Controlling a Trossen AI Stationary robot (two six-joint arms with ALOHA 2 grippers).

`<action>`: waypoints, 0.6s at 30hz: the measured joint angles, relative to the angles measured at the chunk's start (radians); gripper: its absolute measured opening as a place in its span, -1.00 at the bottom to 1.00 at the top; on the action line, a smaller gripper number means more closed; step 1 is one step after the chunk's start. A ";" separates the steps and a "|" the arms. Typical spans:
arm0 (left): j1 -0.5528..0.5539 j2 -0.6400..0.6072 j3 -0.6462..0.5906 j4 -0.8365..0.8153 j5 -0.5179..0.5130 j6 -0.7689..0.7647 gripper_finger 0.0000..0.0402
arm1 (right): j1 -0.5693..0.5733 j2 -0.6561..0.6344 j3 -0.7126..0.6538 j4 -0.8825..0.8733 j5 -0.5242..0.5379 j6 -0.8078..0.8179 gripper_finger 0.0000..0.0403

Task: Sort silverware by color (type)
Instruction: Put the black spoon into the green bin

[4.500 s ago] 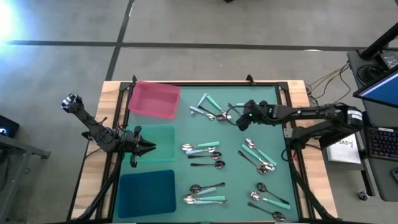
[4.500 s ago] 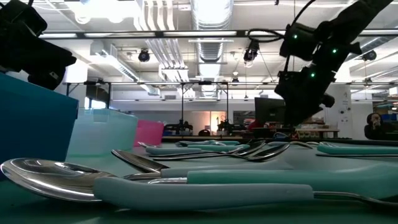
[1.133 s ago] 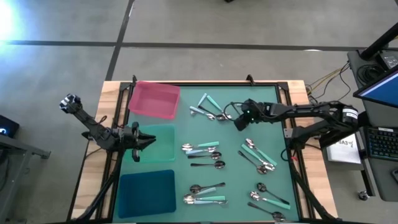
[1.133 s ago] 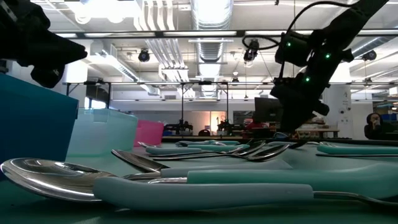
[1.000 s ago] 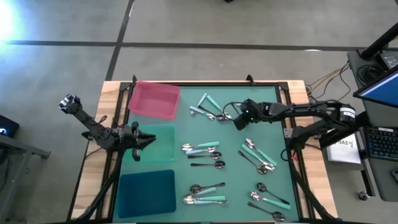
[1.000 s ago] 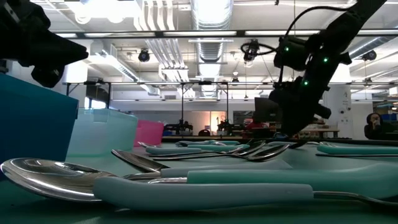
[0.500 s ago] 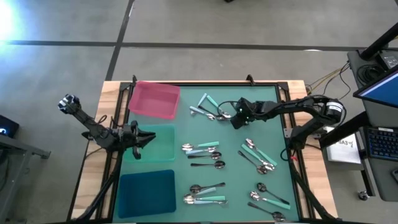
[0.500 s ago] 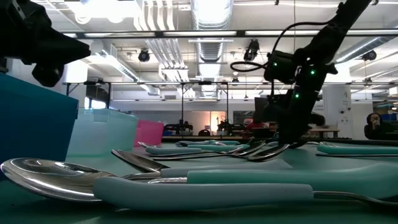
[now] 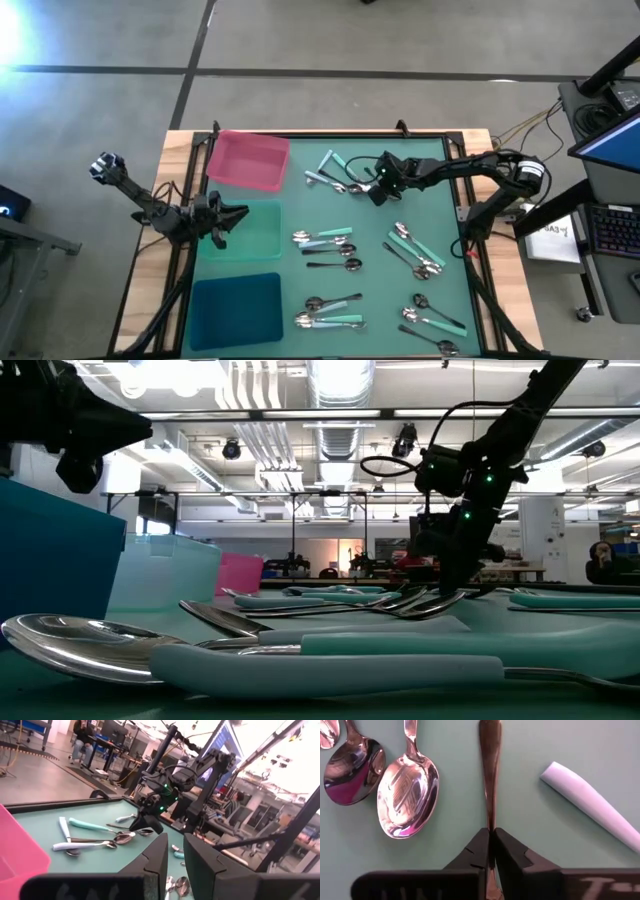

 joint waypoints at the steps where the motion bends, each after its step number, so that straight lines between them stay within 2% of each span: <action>1: 0.000 0.006 0.000 0.016 0.000 -0.010 -0.78 | 0.000 0.002 0.001 -0.001 -0.001 0.000 -0.94; 9: 0.001 0.103 0.000 0.146 0.000 -0.037 -0.78 | -0.003 -0.103 0.001 -0.004 -0.009 -0.030 -0.95; 14: 0.016 0.213 0.000 0.229 0.001 -0.029 -0.78 | 0.000 -0.225 -0.006 -0.017 -0.046 -0.054 -0.95; 18: 0.070 0.314 0.031 0.249 0.006 -0.023 -0.78 | -0.001 -0.313 -0.003 -0.007 -0.072 -0.055 -0.95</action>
